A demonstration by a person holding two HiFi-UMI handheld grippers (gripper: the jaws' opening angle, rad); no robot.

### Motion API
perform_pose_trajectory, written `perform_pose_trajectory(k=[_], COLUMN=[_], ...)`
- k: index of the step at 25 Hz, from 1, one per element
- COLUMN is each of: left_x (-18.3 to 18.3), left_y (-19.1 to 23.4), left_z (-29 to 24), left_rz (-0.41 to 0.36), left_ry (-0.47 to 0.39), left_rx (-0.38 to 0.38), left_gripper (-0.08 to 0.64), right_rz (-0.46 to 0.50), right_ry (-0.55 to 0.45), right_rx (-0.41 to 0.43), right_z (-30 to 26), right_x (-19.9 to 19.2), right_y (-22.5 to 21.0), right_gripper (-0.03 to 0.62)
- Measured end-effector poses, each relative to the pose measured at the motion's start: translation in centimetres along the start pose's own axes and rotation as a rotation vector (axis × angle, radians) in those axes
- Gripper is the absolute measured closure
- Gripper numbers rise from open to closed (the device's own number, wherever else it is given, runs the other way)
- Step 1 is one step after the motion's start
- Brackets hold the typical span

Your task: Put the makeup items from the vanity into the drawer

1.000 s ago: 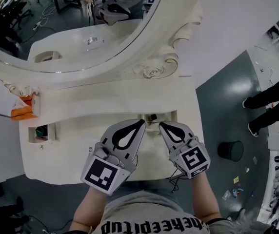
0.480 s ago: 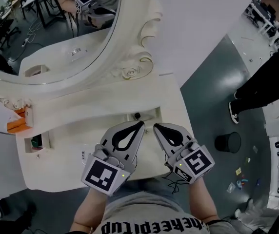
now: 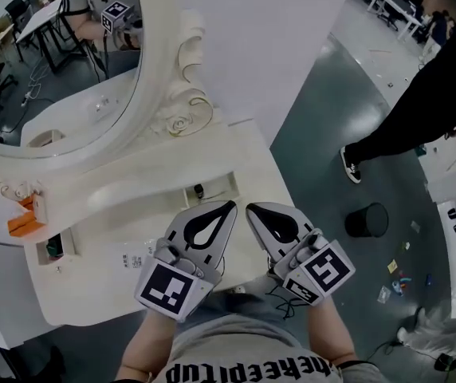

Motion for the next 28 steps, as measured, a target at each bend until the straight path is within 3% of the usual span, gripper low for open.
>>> perform_pose_trajectory(k=[10,28], left_x=[1.3,2.5], left_y=[-3.3,-5.6], left_z=[-0.7,-0.5], left_rz=[-0.032,-0.061], left_ry=[-0.011,-0.025], left_rx=[-0.041,-0.04], left_gripper=[0.545,0.545], right_rz=[-0.007,0.01], right_ry=[-0.071,-0.124], right_rx=[-0.005,0.021], right_z=[3.7,6.4], right_x=[1.4,2.6], right_y=[0.6,1.7], right_gripper=[0.578,0.58])
Point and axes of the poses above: the fingertips, and each gripper's own axes: z backward along the fingers, y to its left, x out of its top, the point moved 4 cm from there along z, backward along the fingers, and after that the axes turned 13 degrees about -z, right-handed, at the moved point
